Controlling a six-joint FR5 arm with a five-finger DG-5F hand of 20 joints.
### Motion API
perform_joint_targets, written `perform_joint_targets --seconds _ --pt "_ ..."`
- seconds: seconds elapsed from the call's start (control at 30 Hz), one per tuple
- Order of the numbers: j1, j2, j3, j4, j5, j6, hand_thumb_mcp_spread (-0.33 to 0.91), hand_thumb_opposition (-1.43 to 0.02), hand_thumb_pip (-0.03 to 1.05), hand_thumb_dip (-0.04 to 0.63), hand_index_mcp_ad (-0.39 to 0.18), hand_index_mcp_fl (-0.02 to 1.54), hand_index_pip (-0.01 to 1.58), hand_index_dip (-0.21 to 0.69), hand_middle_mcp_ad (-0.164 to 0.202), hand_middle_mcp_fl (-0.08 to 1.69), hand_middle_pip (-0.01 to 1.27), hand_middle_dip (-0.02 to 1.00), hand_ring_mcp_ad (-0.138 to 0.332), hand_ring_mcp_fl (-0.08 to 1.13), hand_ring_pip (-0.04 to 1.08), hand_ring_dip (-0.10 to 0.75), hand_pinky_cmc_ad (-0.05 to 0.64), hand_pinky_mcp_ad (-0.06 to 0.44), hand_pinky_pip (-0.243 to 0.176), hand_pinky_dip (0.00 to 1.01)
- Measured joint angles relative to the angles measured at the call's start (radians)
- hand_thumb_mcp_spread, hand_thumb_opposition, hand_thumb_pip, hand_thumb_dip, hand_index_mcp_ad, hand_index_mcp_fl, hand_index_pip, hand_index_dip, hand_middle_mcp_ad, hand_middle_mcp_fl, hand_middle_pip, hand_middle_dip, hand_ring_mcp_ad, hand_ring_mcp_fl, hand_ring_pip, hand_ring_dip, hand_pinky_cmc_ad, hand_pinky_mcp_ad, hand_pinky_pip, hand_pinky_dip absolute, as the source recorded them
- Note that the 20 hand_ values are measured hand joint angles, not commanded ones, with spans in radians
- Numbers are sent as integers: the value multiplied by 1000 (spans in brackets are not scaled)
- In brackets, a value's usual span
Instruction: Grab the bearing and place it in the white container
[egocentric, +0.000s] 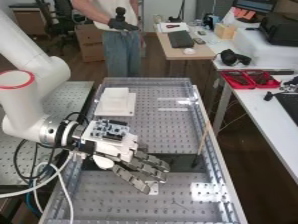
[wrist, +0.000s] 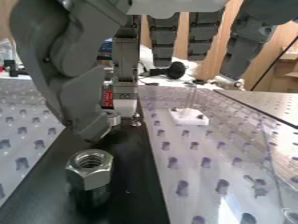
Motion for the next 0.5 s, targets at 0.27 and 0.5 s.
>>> perform_joint_targets --seconds 0.27,0.5 --pt "1 5 -12 20 1 3 328 -869 726 278 -91 21 1559 126 80 19 113 154 161 -2 75 72 433 311 -89 290" --pt "3 7 -15 31 0 11 326 -855 726 278 -77 115 1553 93 84 17 113 157 161 -2 75 72 429 312 -89 290"
